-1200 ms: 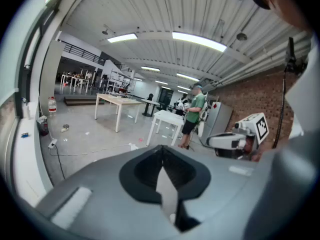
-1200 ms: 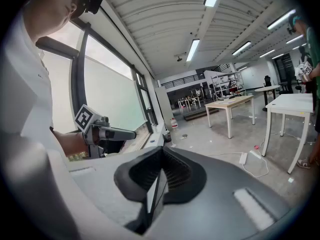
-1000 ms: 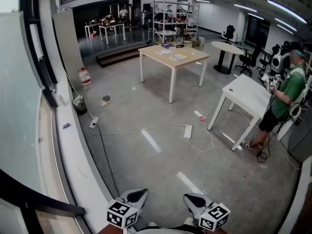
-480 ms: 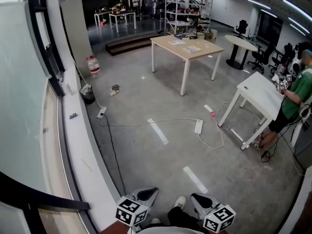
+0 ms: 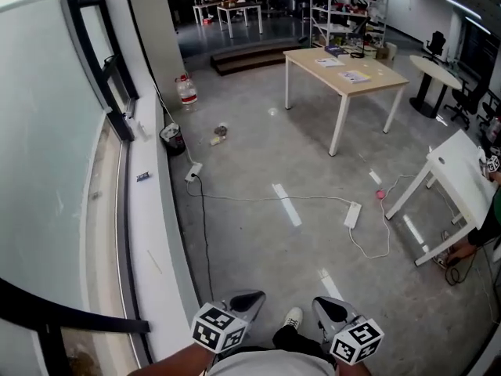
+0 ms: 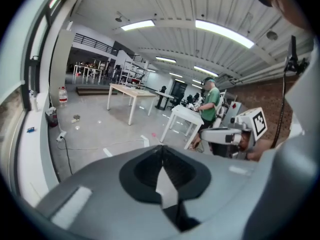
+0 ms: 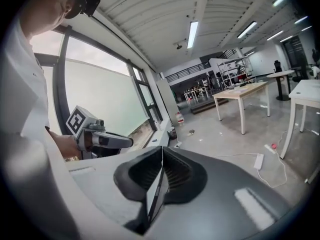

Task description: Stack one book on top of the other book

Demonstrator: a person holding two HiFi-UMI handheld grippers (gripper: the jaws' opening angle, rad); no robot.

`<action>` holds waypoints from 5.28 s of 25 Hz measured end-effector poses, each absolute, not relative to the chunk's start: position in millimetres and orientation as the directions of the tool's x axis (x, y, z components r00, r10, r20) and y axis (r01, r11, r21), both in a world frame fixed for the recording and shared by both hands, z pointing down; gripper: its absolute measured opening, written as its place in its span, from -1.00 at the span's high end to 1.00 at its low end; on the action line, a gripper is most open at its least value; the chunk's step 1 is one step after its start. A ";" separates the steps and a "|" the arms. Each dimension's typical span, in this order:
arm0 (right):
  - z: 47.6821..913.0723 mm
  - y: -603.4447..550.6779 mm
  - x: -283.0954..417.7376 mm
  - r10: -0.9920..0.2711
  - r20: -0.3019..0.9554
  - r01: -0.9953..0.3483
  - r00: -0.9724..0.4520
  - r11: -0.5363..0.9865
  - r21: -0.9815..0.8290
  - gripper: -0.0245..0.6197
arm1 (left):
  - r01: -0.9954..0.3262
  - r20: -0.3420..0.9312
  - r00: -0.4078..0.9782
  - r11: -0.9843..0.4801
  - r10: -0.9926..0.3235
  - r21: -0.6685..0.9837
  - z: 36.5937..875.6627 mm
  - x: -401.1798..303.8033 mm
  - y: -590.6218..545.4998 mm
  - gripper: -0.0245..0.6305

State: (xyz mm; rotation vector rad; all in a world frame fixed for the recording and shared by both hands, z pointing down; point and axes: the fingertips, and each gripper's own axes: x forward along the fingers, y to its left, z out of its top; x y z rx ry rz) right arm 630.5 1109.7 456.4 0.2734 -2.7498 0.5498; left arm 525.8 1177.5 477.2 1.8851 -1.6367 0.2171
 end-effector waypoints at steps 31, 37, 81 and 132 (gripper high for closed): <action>436.0 755.3 349.4 -0.122 0.387 -0.246 -0.914 0.925 -0.291 0.91 | -0.964 0.483 0.219 -0.111 -0.848 0.243 450.7 236.9 798.9 0.91; 440.0 724.9 301.8 -0.073 0.417 -0.214 -0.906 0.929 -0.303 0.91 | -0.950 0.483 0.214 -0.066 -0.849 0.304 458.7 192.7 770.8 0.91; 425.2 186.2 19.1 -0.183 0.412 -0.334 -0.893 0.883 -0.330 0.91 | -0.934 0.487 0.329 -0.202 -0.809 0.296 440.7 -89.9 220.1 0.91; 518.4 -331.1 -88.3 -0.604 0.535 -0.807 -0.590 0.426 -0.409 0.91 | -0.683 0.710 0.601 -0.698 -0.367 0.217 525.7 -216.7 -375.8 0.86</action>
